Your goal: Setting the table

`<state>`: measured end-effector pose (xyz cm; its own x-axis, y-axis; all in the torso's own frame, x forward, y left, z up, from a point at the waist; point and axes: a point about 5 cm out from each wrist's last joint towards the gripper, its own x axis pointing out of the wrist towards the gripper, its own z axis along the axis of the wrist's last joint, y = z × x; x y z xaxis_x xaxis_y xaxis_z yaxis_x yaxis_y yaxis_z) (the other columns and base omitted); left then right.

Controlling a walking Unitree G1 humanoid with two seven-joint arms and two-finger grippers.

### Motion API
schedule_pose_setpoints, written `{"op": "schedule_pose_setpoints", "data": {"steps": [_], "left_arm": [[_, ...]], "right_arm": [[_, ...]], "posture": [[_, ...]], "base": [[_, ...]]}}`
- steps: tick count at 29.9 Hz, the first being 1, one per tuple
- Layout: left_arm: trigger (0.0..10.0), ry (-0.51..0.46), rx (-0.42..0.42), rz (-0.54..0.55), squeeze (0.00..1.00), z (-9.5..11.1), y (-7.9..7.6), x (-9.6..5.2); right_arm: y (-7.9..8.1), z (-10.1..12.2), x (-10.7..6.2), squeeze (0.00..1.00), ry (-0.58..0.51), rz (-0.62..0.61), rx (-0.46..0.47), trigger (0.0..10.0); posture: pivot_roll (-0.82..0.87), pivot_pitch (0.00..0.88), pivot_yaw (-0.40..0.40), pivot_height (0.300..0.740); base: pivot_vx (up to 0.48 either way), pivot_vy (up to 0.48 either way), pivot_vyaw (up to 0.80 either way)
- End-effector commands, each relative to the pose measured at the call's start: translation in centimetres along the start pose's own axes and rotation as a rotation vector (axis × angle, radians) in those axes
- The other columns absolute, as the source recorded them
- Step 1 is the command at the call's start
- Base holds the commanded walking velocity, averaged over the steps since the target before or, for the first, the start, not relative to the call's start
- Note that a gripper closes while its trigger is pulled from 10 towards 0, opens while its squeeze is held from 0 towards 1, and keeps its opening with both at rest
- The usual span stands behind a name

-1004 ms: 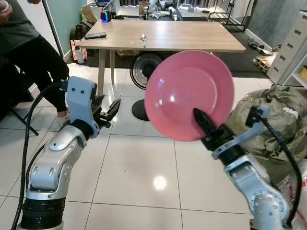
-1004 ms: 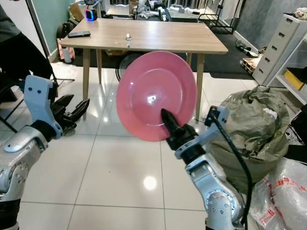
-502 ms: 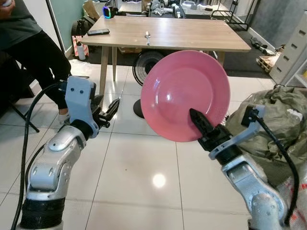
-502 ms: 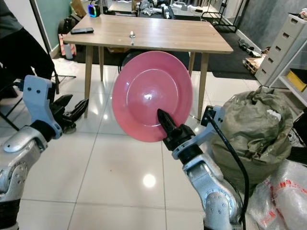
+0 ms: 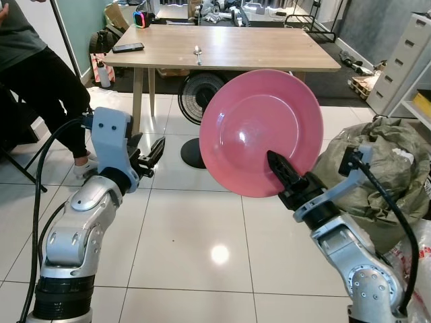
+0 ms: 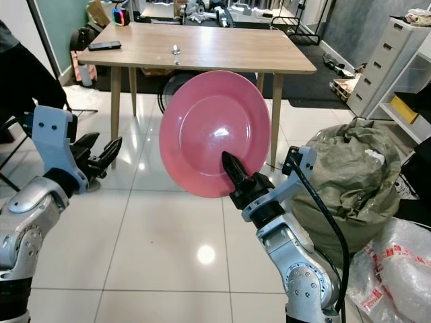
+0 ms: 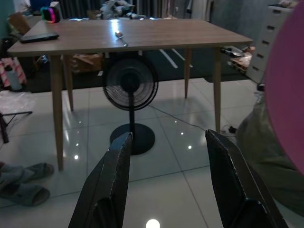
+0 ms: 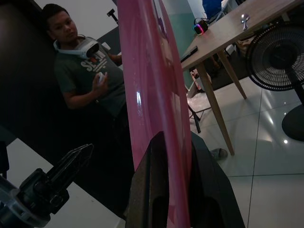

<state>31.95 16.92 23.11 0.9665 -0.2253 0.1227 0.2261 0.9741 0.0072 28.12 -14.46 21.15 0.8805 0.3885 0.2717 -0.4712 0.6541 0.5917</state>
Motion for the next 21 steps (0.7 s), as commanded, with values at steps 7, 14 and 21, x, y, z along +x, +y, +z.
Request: {"op": "schedule_pose_setpoints", "data": {"steps": [7,14,21], "left_arm": [[10.0,0.0,0.02,0.08,0.0,-0.09,0.52,0.5],[10.0,0.004,0.017,0.081,0.0,-0.15,0.51,0.54],[10.0,0.007,0.019,0.082,0.0,-0.22,0.49,0.6]], "right_arm": [[-0.09,0.15,-0.14,0.0,-0.016,-0.009,0.002,10.0],[-0.14,0.15,-0.18,0.0,-0.012,-0.011,0.001,10.0],[-0.21,0.0,-0.15,0.0,-0.006,-0.018,0.004,10.0]], "posture": [[-0.04,0.0,0.068,0.74],[-0.04,0.0,0.069,0.74],[-0.04,0.0,0.071,0.74]], "base": [[0.447,0.0,0.0],[0.48,0.0,-0.14],[0.48,0.0,-0.8]]}}
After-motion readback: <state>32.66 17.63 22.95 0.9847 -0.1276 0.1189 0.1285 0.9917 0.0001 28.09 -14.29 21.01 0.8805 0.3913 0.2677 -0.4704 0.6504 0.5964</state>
